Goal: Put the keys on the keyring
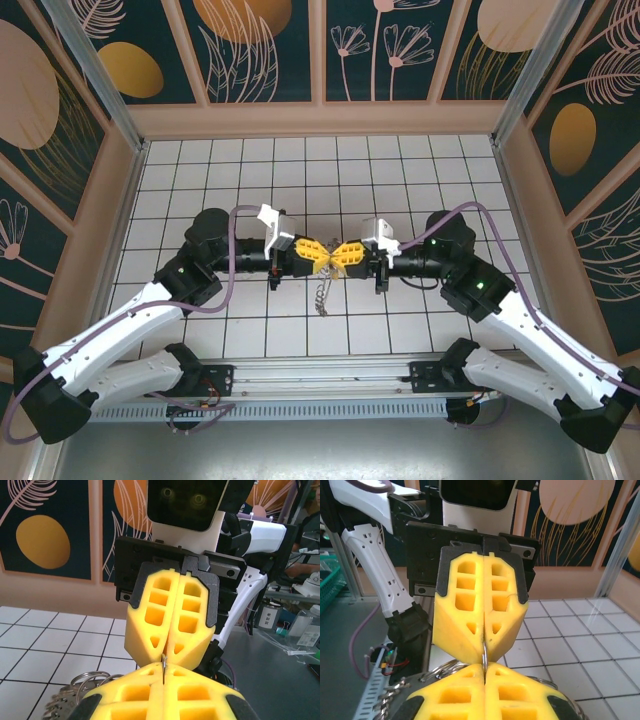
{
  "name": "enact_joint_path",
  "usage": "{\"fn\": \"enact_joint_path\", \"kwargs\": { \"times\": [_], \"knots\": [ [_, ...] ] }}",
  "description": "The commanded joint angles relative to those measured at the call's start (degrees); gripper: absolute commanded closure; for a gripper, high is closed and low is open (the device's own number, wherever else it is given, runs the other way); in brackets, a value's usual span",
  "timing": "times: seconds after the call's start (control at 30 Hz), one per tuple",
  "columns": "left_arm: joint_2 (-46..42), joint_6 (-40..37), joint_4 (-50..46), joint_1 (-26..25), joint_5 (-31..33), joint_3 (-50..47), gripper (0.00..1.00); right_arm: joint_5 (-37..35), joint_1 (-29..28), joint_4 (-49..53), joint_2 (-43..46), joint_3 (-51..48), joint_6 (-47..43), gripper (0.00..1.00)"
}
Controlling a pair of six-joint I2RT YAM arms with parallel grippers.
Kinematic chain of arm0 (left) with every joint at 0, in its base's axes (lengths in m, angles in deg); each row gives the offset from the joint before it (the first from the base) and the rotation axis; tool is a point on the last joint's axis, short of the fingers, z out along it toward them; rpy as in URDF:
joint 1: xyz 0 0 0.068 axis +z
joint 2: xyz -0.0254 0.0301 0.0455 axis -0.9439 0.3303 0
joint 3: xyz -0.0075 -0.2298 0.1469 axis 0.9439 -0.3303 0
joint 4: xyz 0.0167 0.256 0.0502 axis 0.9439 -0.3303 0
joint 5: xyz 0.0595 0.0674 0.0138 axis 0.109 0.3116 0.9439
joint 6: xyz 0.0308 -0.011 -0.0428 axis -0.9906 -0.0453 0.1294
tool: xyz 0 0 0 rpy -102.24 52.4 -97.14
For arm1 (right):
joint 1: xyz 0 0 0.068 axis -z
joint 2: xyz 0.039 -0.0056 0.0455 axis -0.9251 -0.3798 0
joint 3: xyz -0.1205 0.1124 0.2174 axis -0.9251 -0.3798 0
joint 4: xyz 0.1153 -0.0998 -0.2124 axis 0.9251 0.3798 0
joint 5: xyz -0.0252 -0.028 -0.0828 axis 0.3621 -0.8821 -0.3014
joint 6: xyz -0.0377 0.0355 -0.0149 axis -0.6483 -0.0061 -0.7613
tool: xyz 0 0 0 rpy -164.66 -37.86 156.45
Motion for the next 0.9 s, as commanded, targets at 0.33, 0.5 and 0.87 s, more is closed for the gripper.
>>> {"fn": "enact_joint_path", "kwargs": {
  "times": [0.33,0.5,0.87],
  "knots": [
    [1.6,-17.0,-25.0,-0.6,10.4,10.6,0.84,-5.9,1.7,13.1,-6.0,7.8,-8.4,1.0],
    [4.9,-22.8,-34.6,-0.6,16.8,15.3,0.81,-5.3,1.6,17.3,-8.6,11.6,-11.7,1.0],
    [6.7,-24.7,-36.2,-0.6,15.6,15.4,0.78,-2.5,1.6,16.8,-8.4,11.8,-11.8,1.0]
  ]
}}
